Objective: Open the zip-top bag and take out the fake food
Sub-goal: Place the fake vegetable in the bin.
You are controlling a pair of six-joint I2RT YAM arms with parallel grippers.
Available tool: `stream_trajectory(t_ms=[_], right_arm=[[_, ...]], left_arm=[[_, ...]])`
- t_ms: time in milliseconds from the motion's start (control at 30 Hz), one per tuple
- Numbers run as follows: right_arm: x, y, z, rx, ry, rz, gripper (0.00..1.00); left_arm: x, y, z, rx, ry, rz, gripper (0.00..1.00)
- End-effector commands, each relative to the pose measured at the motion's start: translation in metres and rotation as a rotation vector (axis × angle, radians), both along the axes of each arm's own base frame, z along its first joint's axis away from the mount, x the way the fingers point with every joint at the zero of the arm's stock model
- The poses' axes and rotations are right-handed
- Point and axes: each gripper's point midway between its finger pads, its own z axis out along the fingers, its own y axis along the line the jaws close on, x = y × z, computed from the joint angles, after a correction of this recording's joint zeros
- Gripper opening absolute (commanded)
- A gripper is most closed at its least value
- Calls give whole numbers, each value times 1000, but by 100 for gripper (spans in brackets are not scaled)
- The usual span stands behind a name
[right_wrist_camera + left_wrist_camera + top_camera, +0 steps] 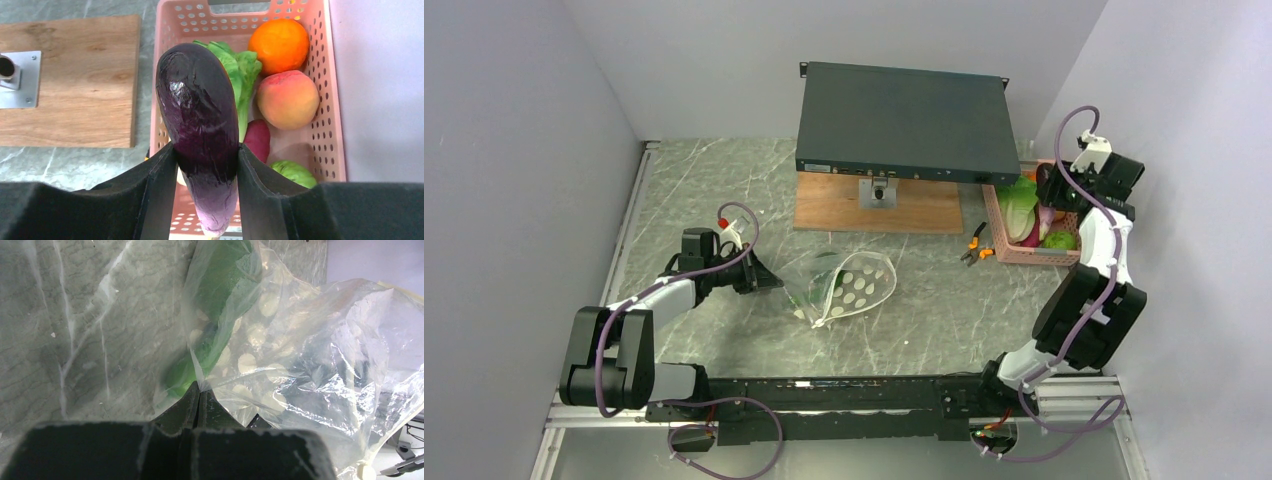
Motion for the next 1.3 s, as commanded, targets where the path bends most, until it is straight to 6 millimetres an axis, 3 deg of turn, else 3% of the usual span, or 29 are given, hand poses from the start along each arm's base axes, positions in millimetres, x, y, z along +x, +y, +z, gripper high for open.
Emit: stream_trajectory(t_ms=[0,233,500,700,833,1033,1267], right_arm=[[14,-20,12,-81,-22,-3,11],[27,-26,-2,-41,13,-11,18],[36,-31,-14,-7,35,-29,47],[38,-35,-17,-15,41,-39,78],[36,-34,-12,-33,36,-27,83],[13,-8,5,-49,-11,68,83],[-38,50,10,-31,-43,277,82]], left_arm=[[11,-1,17,-8,-83,-17,0],[12,0,18,-7,-84,-14,0],[13,0,19,-8,-84,-15,0],[12,-1,19,-9,-83,-15,0],[12,0,20,-8,-87,-12,0],[12,0,22,-11,-96,-8,0],[12,-1,21,-14,-95,-13,0]])
